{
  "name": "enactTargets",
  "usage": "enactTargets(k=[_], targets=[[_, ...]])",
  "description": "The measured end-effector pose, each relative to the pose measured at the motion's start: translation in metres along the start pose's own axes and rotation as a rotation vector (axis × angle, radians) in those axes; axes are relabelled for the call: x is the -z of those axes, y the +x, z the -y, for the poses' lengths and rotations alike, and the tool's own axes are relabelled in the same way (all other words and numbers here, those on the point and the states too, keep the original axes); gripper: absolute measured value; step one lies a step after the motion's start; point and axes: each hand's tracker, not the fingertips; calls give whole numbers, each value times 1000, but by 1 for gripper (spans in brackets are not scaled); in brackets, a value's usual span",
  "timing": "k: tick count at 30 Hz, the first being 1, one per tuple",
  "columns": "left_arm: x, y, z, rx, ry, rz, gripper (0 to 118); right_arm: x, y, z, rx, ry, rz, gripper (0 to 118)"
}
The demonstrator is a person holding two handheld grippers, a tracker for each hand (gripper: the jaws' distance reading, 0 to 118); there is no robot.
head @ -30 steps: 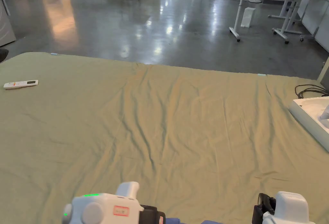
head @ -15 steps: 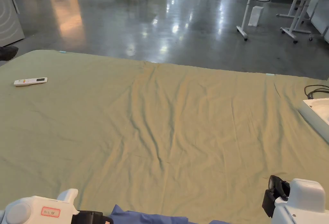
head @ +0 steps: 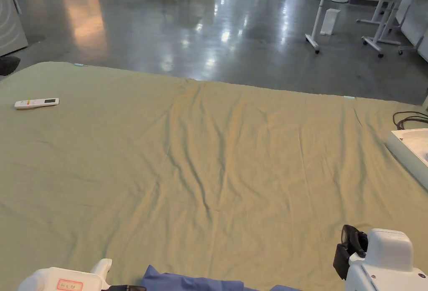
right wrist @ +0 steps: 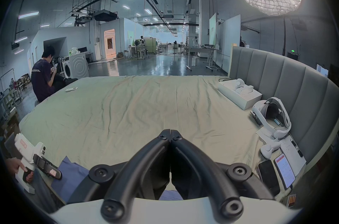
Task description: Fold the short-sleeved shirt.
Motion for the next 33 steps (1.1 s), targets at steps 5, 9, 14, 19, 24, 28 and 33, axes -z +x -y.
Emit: enactTargets(k=[5,9,14,19,24,28,33], targets=[[7,15,2,25,48,-29,63,1,-2,1,2,-9,-4,0],[16,15,4,88,45,-98,19,-1,-4,2,2,-10,-5,0],[14,31,9,72,72,-140,13,-4,-6,1,0,-2,-6,0],[-11,61,6,98,106,-92,12,-5,-5,-4,-7,18,-1,0],[-53,93,-2,182,167,-167,12,-5,-6,-10,-11,32,-3,0],[-90,116,-2,194,181,-262,12,-5,-9,-12,-17,38,-10,0],[-123,127,-3,194,208,-467,12,-4,-13,-12,-22,41,-21,0]])
